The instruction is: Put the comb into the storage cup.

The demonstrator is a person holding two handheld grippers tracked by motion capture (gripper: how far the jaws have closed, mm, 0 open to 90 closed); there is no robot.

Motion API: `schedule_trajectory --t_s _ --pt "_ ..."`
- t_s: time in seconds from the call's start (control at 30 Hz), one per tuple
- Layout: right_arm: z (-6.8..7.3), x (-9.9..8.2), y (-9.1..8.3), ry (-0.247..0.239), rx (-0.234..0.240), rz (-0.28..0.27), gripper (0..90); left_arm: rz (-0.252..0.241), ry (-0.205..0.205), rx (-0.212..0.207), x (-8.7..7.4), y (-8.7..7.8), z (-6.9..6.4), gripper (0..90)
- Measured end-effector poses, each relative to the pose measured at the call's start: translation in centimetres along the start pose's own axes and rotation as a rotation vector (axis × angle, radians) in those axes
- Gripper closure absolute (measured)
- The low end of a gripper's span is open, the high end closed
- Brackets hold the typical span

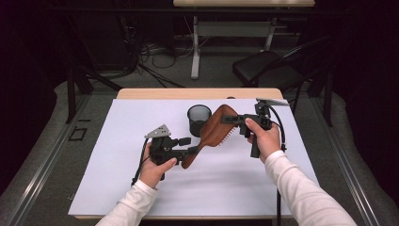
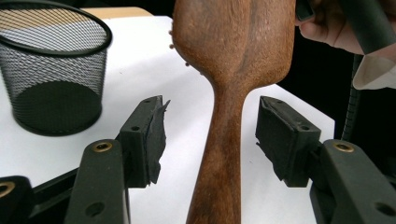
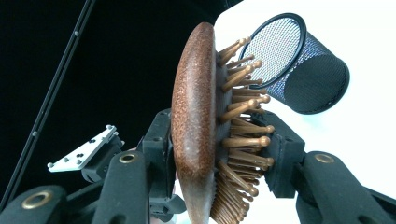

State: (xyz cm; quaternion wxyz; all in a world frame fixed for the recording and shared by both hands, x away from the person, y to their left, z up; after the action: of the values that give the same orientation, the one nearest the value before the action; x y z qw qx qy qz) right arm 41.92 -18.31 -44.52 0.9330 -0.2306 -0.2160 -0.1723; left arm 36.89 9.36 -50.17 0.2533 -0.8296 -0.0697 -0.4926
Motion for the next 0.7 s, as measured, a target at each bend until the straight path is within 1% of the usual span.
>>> schedule_trajectory --t_s 0.2,0.27,0.4,0.43,0.53,0.67,0.7 --pt "0.0 0.2 -0.3 -0.001 -0.006 -0.011 52.2 -0.014 -0.011 0.025 0.2 -0.5 0.5 40.9" --pt "-0.1 0.2 -0.4 0.003 -0.007 -0.012 52.1 -0.018 -0.014 0.028 0.3 -0.6 0.6 40.1" --pt "-0.1 0.3 -0.6 0.0 -0.009 -0.012 52.1 -0.028 0.003 0.082 0.4 -0.7 1.2 37.3" --pt "-0.1 0.3 -0.6 0.002 -0.009 -0.022 52.2 -0.027 0.006 0.097 0.4 -0.8 1.4 36.8" --pt "-0.1 0.4 -0.8 0.004 -0.01 -0.024 52.1 -0.025 0.004 0.137 0.5 -1.0 1.9 36.4" --pt "-0.1 0.5 -1.0 0.0 -0.009 -0.026 52.1 -0.028 -0.015 0.155 0.6 -1.5 2.4 36.2" --pt "-0.1 0.5 -1.0 0.001 -0.011 -0.027 52.1 -0.031 -0.014 0.152 0.6 -1.6 2.5 36.1"
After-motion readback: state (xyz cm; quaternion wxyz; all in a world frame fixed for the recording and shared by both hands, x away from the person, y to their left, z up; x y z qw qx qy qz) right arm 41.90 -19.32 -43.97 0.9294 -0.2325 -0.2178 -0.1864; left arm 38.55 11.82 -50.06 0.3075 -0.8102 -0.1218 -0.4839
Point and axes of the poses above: each handheld gripper's, and its own axes: y roughly forward along the jaws, x roughly out of its top, z roughly to its left, the point moved 3 cm from there along y, roughly forward along the jaws, and after that the axes turned 2 degrees about -y, right-handed, at the moved point
